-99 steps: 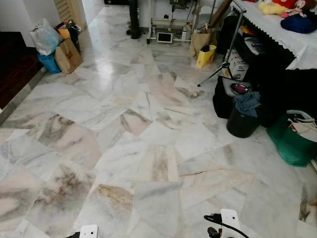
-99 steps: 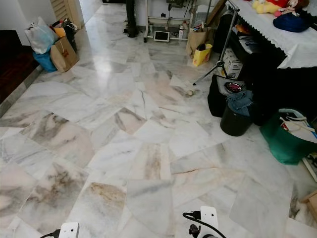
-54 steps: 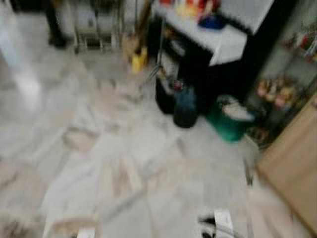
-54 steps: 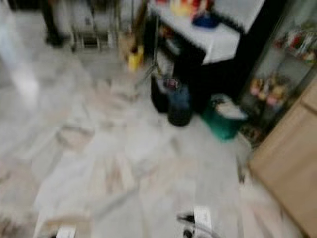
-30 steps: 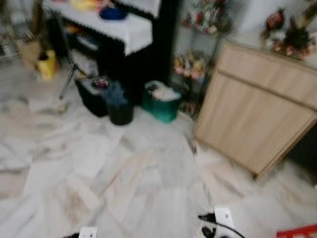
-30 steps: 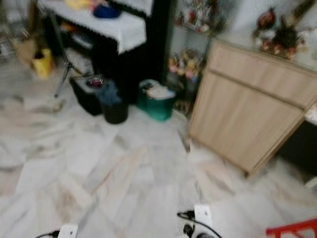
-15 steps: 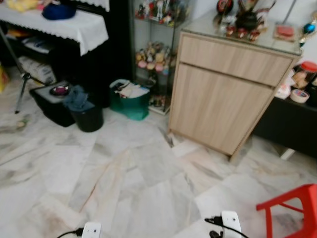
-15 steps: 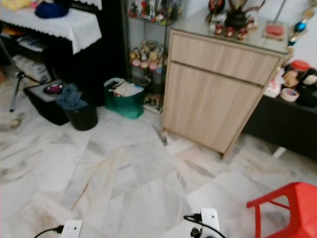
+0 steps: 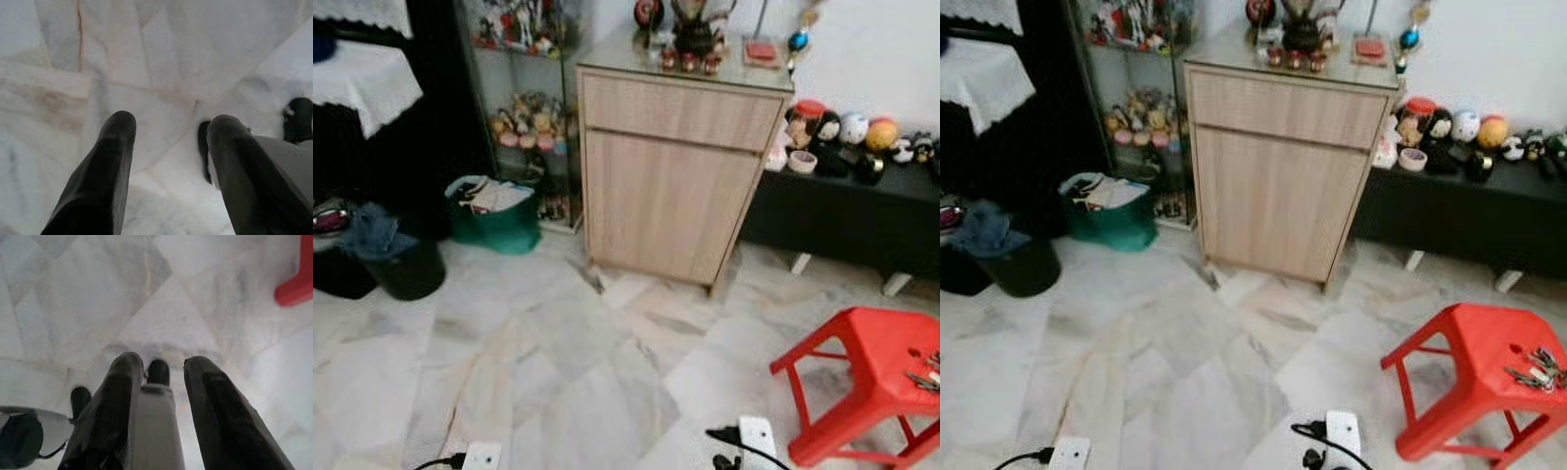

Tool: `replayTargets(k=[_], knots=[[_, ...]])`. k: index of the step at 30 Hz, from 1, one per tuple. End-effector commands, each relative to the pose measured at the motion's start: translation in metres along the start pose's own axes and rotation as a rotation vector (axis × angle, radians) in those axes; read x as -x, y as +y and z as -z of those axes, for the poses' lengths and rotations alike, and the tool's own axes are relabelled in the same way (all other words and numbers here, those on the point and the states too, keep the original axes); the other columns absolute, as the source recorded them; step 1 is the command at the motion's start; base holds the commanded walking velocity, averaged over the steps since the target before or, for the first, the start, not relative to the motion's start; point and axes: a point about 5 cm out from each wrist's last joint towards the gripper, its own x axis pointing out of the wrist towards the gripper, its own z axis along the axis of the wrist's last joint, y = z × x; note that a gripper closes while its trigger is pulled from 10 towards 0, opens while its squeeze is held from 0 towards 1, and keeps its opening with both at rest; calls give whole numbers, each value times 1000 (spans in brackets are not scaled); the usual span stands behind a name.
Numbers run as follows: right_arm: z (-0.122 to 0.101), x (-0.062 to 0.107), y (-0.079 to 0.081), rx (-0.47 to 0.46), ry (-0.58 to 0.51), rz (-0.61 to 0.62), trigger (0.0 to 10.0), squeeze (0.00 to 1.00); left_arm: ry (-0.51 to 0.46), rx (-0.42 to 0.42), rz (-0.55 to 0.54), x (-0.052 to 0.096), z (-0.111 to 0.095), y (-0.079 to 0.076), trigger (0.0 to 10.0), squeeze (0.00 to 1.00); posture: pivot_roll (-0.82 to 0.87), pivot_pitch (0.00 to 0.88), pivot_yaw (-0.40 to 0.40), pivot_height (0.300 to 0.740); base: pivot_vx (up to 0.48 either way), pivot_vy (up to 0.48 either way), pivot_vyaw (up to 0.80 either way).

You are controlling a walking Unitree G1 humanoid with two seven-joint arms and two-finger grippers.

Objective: Hang keys on a hook

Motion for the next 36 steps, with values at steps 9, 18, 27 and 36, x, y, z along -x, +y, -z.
replayTargets(k=[9,18,27,36], knots=[[-5,1,-10,-4,-20,33,10000,0,4,-11,25,0,2,-10,10000,0,68,10,-28,740,0,-205,0],[-4,1,-11,10,-5,27,10000,0,7,-7,27,0,4,-11,10000,0,67,8,-30,740,0,-34,-543],[-5,1,-10,-2,-20,29,10000,0,0,-16,33,0,1,-13,10000,0,71,4,-30,740,0,-137,-212],[-5,1,-9,3,-23,21,10000,0,-1,-29,32,0,1,-12,10000,0,67,0,-24,740,0,-68,0]])
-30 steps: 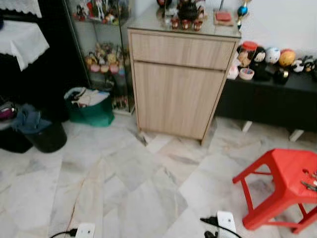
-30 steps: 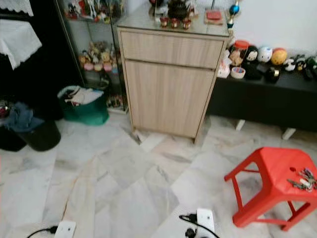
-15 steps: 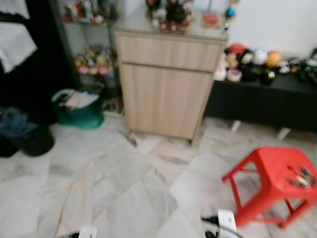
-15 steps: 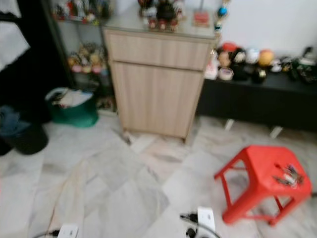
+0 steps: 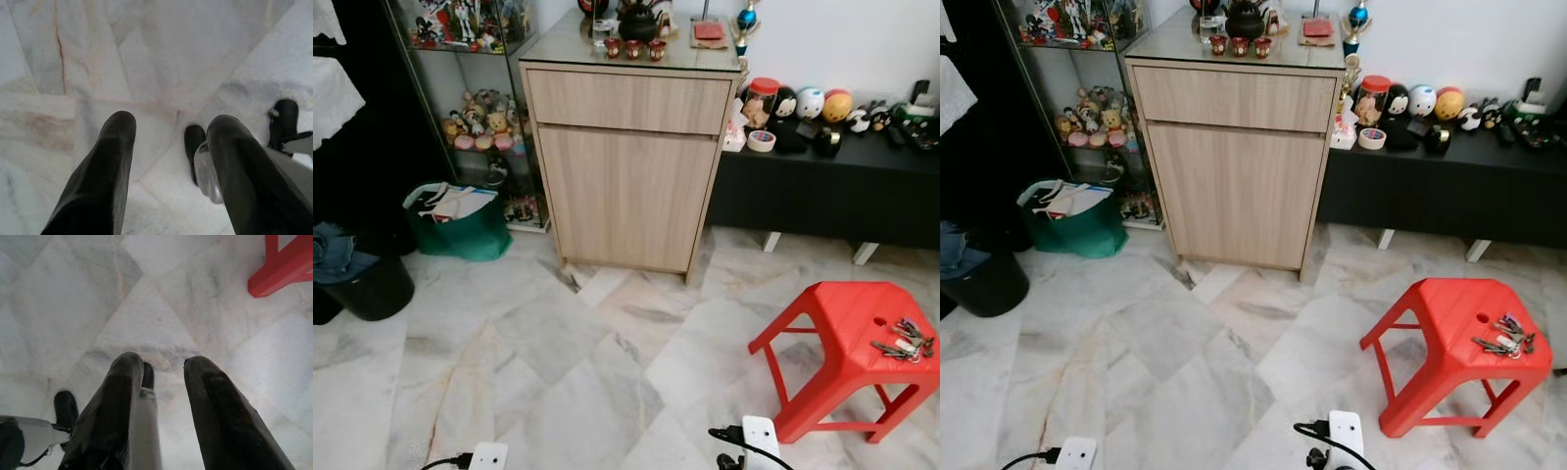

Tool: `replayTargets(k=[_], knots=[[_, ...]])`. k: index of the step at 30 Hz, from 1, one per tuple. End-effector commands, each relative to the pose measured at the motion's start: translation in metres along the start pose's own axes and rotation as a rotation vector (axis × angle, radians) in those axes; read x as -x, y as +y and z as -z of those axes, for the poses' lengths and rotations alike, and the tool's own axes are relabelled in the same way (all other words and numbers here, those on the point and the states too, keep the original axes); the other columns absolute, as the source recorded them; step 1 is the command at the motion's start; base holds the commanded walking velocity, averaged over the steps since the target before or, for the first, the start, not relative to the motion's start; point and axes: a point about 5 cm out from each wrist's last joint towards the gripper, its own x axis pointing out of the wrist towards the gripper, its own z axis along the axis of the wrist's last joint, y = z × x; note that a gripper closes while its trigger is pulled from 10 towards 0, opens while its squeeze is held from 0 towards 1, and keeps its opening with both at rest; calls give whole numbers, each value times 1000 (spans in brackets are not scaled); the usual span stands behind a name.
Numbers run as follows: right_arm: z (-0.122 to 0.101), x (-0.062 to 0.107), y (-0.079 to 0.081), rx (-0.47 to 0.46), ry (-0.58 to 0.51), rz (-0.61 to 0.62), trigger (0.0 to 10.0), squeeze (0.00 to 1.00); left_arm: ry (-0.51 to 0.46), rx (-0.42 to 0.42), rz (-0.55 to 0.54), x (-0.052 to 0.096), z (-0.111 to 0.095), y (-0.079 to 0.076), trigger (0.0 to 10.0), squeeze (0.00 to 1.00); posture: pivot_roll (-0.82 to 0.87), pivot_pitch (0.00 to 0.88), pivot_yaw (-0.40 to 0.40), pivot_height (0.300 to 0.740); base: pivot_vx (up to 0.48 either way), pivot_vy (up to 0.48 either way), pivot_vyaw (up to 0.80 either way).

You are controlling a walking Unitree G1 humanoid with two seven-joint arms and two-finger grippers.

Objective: Hang keys on a hook

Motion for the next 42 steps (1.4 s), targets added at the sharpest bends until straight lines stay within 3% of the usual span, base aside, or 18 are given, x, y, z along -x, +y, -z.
replayTargets(k=[1,25,33,42], knots=[[-1,0,2,-6,-11,-4,10000,0,22,-23,1,1,5,1,10000,0,67,0,-24,740,0,0,0],[-2,0,2,-34,-27,3,10000,0,5,-44,1,0,0,2,10000,0,62,0,-24,740,0,-318,0],[-3,0,1,-22,-29,6,10000,0,9,-37,-5,0,2,3,10000,0,66,0,-27,740,0,-368,-604],[-5,0,1,-34,-43,8,10000,0,2,-25,-13,1,2,5,10000,0,67,0,-24,740,0,-368,0]])
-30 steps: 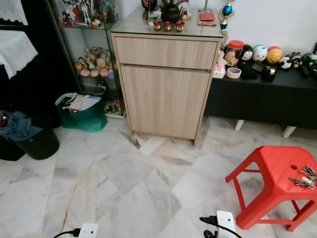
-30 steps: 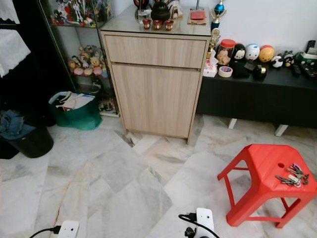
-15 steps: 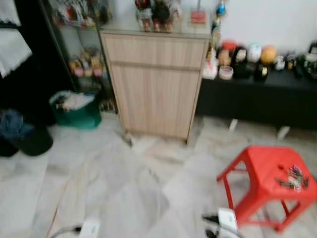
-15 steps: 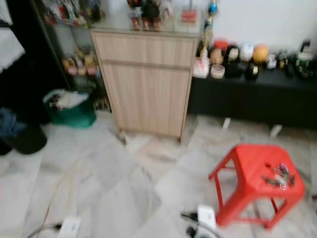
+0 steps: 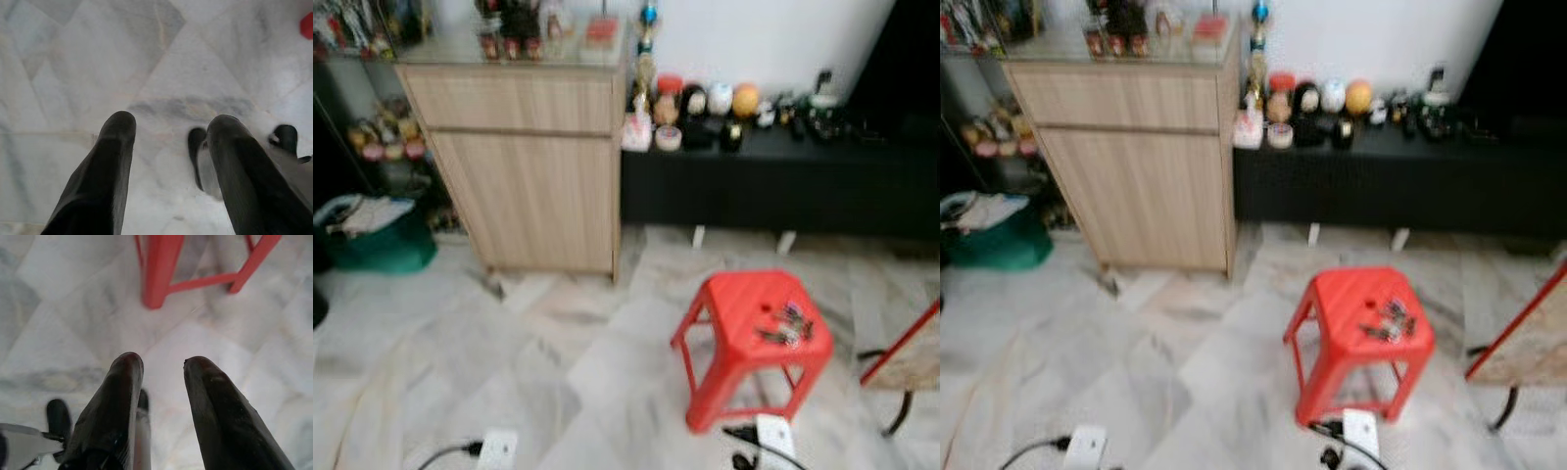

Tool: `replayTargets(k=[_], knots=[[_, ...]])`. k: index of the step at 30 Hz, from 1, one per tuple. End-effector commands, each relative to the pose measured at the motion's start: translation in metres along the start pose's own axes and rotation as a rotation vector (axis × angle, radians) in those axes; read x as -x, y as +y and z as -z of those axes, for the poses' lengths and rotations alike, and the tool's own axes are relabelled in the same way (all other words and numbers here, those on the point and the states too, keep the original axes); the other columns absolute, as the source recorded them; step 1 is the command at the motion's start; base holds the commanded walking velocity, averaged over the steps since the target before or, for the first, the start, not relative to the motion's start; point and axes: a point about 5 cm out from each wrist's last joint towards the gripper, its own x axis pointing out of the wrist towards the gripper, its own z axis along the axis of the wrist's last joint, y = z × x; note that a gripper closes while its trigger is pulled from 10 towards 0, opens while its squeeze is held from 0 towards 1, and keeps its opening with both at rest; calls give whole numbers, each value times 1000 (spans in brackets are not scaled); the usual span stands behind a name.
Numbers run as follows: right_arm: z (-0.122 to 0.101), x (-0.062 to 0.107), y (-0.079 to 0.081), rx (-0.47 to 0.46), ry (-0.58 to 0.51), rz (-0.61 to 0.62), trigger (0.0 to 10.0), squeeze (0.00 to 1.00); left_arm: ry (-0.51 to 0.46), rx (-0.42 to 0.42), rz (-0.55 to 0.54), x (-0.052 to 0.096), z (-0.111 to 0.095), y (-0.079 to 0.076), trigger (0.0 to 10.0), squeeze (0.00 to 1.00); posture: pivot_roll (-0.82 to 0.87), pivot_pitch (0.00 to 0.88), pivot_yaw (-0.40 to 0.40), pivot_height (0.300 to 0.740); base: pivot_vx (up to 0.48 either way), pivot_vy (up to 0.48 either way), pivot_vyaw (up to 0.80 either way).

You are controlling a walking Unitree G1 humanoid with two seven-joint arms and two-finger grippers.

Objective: Hang keys on a hook

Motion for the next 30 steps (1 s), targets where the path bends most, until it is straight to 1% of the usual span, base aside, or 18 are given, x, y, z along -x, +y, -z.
replayTargets(k=[1,12,18,23,30], knots=[[-1,-1,5,-15,-7,-9,10000,0,12,-6,-4,1,4,2,10000,0,66,0,-24,740,0,-368,0],[-1,-1,5,-19,-9,-8,10000,0,13,6,-9,1,4,4,10000,0,60,0,-23,740,0,-362,0],[-2,-1,5,-16,-10,-9,10000,0,16,21,-9,1,4,4,10000,0,61,0,-25,740,0,0,0],[-2,-1,4,-15,-10,-8,10000,0,-6,62,6,1,3,1,10000,0,61,0,-27,740,0,0,0],[-2,-1,4,-18,-14,-7,10000,0,-3,69,2,1,2,0,10000,0,59,1,-27,740,0,0,0]])
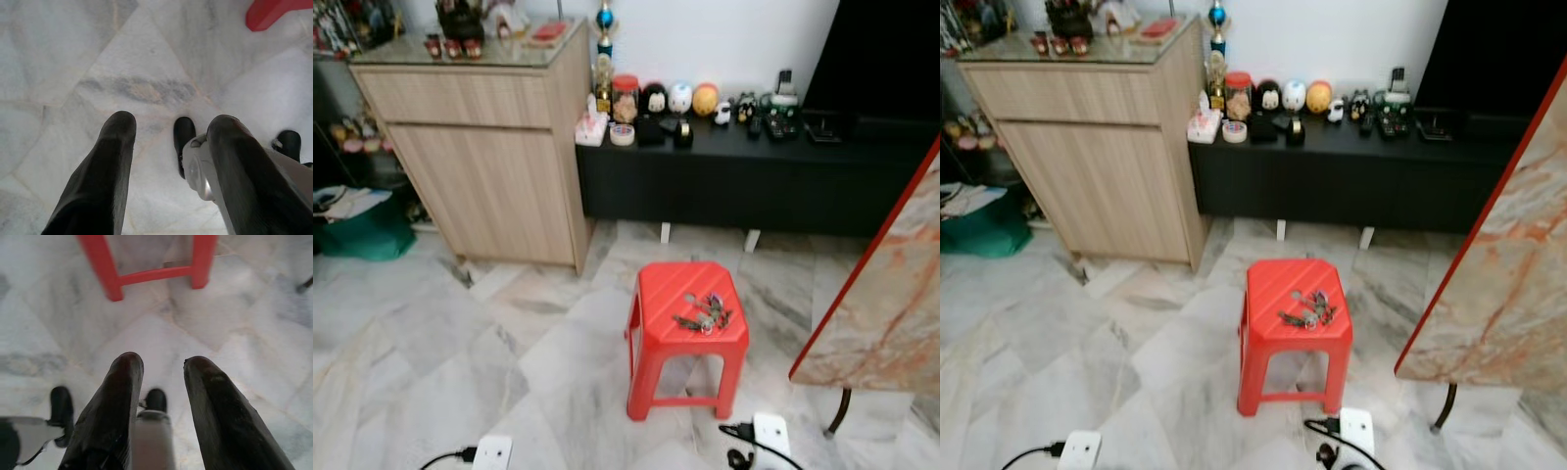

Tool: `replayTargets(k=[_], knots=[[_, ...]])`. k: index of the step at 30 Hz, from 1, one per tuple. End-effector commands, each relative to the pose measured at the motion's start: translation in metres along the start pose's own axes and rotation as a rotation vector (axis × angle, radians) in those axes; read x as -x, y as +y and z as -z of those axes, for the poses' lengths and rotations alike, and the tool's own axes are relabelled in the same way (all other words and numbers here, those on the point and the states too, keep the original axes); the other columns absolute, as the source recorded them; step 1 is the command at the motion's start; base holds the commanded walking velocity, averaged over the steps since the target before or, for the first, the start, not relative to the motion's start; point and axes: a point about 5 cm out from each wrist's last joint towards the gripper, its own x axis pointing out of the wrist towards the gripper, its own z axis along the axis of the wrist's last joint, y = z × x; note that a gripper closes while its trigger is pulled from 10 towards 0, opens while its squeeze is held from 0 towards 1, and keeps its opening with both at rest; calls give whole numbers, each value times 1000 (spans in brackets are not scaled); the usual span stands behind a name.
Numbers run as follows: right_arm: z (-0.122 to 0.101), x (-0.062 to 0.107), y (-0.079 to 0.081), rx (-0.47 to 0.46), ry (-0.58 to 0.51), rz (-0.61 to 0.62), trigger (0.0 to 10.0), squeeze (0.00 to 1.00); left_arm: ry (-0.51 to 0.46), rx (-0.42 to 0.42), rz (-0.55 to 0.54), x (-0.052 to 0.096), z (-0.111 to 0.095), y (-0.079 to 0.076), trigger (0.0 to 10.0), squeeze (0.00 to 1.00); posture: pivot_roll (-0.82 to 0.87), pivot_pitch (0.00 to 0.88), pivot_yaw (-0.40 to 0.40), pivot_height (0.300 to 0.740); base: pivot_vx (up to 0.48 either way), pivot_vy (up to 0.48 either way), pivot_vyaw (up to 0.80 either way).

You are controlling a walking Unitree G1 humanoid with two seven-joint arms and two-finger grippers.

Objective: Hang keys on a hook

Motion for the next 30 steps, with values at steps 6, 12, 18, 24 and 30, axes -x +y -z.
replayTargets(k=[6,12,18,24,30], knots=[[-5,0,-3,8,-15,5,10000,0,7,17,-9,0,2,2,10000,0,59,1,-27,740,0,0,0],[-6,0,-3,43,-17,-7,10000,0,2,14,-15,0,1,3,10000,0,60,1,-28,740,0,0,427],[-6,0,-3,26,-12,1,10000,0,2,8,-6,0,0,1,10000,0,59,0,-26,740,219,0,133],[-5,0,-2,-10,-16,-1,10000,0,1,8,-5,0,0,1,10000,0,60,1,-25,740,274,0,0],[-6,0,-2,46,-12,-14,10000,0,-1,9,-7,0,0,2,10000,0,58,2,-23,740,298,0,0]])
